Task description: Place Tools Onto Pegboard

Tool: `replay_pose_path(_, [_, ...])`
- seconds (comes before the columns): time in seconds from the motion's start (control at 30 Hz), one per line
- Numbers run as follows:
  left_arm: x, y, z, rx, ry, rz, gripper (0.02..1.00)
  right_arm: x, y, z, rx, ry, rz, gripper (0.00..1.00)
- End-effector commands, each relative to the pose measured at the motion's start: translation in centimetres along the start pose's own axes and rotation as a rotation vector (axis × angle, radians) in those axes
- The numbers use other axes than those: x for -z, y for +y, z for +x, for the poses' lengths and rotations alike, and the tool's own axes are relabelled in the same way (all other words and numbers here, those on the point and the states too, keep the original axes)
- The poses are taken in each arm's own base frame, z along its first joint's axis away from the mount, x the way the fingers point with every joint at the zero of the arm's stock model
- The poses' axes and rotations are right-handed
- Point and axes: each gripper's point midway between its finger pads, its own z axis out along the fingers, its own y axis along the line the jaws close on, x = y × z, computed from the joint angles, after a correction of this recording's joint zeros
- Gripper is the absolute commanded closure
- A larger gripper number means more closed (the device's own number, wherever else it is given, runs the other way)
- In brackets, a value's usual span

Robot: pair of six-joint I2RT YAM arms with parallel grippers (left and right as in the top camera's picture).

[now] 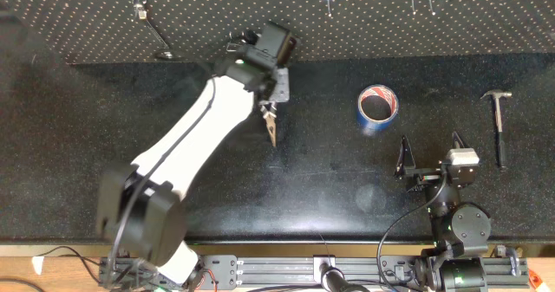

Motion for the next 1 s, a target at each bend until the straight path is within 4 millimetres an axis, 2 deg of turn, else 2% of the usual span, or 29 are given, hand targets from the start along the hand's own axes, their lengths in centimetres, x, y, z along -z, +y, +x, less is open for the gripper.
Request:
replay_pose_path(0.03, [6.6,3.4,-3.1,0.061,-0.187,-0.053,0.991,0.0,0.1,0.2,-0.011,0.002,-0.001,0.012])
replay_pose_path(0.13, [8.5,3.8,-3.5,0.07,-0.233,-0.041,0.991,0.0,0.1,0.2,-0.011,0.002,-0.001,0.012])
replay_pose_path(0.27, [7.4,6.7,-1.1,0.07,-0.256,-0.146,0.993,0.0,0.0,0.2,-0.011,0.002,-0.001,0.012])
replay_pose_path(0.33, [7.9,7.4,-1.0,0.131,-0.4,-0.076,0.993,0.0,0.0,0.2,-0.011,0.002,-0.001,0.012])
replay_pose_path(0.4, [10.0,6.7,-3.1,0.101,-0.633,0.014,0.991,0.0,0.0,0.2,-0.011,0.002,-0.001,0.012])
replay_pose_path(0.43, [11.2,6.0,-5.3,0.052,-0.757,0.033,0.993,0.0,0.0,0.2,-0.011,0.002,-0.001,0.012])
replay_pose_path(0.5, [12.7,5.3,-8.3,0.017,-0.894,0.038,0.993,0.0,0.0,0.2,-0.011,0.002,-0.001,0.012])
replay_pose_path(0.53, [13.8,5.4,-10.4,0.059,-0.997,0.058,0.991,0.0,0.1,0.2,-0.011,0.002,-0.001,0.012])
replay_pose_path(0.57, [14.1,5.5,-11.4,0.077,-1.044,0.063,0.991,0.0,0.1,0.2,-0.011,0.002,-0.001,0.012])
replay_pose_path(0.6, [14.1,5.7,-12.5,0.085,-1.09,0.056,0.993,0.0,0.1,0.2,-0.011,0.002,-0.001,0.012])
replay_pose_path(0.7, [13.3,6.4,-14.1,0.095,-1.147,0.032,0.991,0.0,0.0,0.2,-0.011,0.002,-0.001,0.012])
replay_pose_path(0.9, [11.3,6.9,-14.2,0.079,-1.113,0.0,0.993,0.0,0.1,0.2,-0.011,0.002,-0.001,0.014])
replay_pose_path(1.0, [9.2,6.3,-13.9,0.051,-1.071,0.011,0.991,0.0,0.0,0.2,-0.011,0.002,-0.001,0.012])
